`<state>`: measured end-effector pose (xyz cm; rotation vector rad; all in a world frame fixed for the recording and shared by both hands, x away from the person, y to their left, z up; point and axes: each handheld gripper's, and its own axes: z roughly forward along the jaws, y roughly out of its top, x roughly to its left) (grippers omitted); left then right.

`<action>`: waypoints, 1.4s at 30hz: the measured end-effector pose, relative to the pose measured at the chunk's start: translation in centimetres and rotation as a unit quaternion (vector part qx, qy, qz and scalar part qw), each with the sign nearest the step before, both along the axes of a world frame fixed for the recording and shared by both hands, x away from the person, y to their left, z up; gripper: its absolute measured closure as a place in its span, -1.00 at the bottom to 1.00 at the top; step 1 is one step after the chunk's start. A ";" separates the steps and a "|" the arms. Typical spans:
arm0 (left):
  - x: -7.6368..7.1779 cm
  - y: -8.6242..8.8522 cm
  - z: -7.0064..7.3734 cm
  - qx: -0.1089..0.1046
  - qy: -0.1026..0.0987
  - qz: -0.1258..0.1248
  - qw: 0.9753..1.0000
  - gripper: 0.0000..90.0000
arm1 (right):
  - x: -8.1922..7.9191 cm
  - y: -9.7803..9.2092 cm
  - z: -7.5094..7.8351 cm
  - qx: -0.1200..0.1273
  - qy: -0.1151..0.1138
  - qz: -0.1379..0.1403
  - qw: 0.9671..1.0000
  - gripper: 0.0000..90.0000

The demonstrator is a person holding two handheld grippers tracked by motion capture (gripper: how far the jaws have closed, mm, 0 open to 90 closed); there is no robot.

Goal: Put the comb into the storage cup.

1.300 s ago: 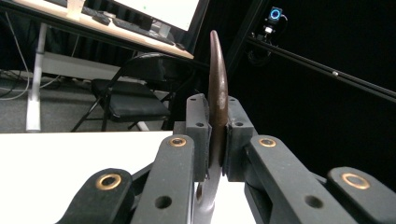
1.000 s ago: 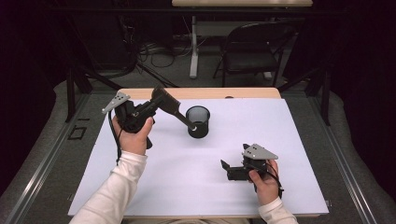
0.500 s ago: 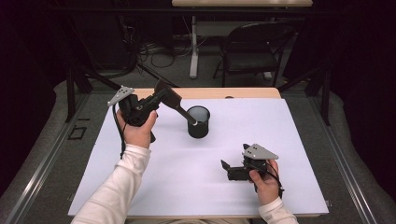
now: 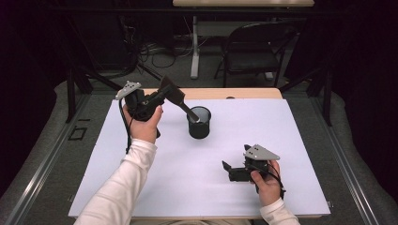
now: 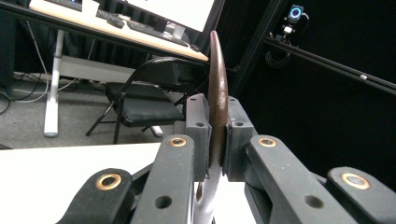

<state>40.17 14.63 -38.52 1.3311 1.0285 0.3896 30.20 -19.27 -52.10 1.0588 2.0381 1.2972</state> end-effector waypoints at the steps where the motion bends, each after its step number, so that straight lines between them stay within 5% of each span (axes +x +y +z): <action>1: 0.1 0.0 0.0 0.002 0.000 0.001 1.000 0.87 | 0.0 0.0 0.0 0.000 0.000 0.000 1.000 -1.00; 17: 2.1 -0.8 -1.1 -0.012 0.029 0.018 0.999 0.87 | 0.0 0.0 -0.1 0.002 0.001 0.002 1.000 -1.00; 42: 3.8 -2.6 -3.0 0.015 0.059 0.031 0.998 0.87 | 0.0 -0.1 -0.1 0.003 0.000 0.004 1.000 -1.00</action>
